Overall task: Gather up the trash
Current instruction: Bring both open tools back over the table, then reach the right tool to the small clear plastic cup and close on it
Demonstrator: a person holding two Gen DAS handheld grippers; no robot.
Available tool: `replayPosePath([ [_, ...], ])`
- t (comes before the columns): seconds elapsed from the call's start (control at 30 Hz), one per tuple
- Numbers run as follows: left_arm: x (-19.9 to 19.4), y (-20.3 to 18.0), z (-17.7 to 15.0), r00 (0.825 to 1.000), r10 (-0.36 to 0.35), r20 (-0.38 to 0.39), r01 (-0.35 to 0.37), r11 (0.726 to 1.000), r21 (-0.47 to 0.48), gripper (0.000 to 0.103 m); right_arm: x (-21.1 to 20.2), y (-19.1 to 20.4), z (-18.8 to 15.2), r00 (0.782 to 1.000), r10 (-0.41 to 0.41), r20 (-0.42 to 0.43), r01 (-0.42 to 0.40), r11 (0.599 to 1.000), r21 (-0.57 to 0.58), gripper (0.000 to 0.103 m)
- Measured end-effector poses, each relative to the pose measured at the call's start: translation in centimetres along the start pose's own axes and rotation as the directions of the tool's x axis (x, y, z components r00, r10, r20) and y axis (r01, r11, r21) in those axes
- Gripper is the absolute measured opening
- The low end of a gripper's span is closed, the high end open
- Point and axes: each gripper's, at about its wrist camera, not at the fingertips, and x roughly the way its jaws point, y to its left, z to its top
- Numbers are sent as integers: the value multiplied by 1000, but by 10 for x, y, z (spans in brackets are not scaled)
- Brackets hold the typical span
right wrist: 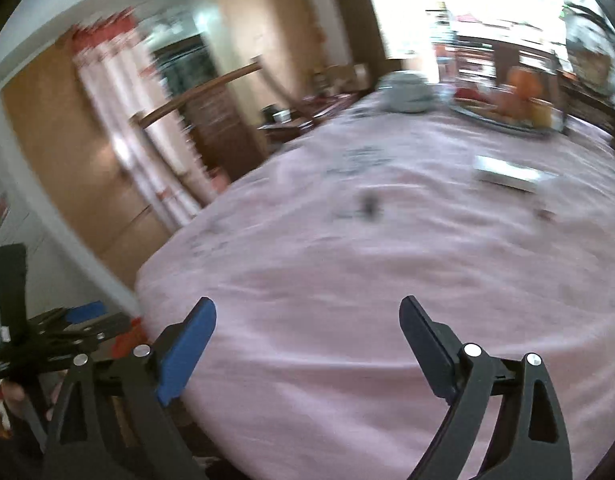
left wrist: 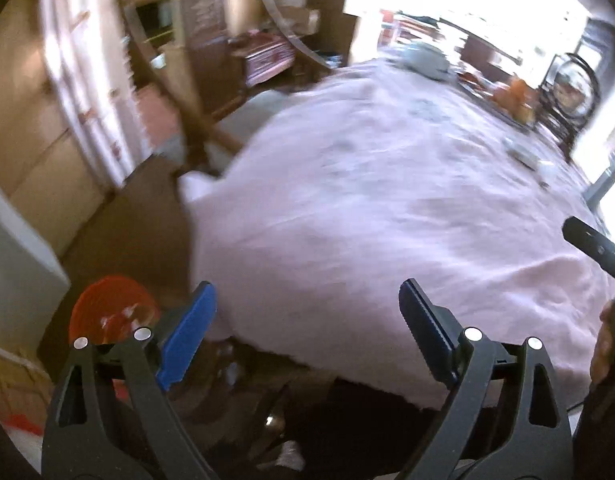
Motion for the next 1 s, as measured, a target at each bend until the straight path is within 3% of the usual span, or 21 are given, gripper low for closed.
replayPosePath([
  [0.3, 29, -123, 40, 991, -133, -17, 134, 972, 191, 90, -47, -114, -2, 983, -175, 57, 164, 972, 167, 93],
  [0.53, 50, -196, 67, 981, -192, -19, 190, 941, 279, 90, -53, -181, 6, 948, -318, 18, 306, 925, 226, 93],
  [0.83, 76, -250, 109, 964, -260, -47, 261, 909, 325, 91, -38, -203, 39, 932, -362, 9, 352, 911, 214, 93],
  [1.0, 105, -263, 123, 977, -210, -49, 213, 916, 339, 92, 4, -200, 57, 925, -378, -45, 380, 911, 159, 93],
])
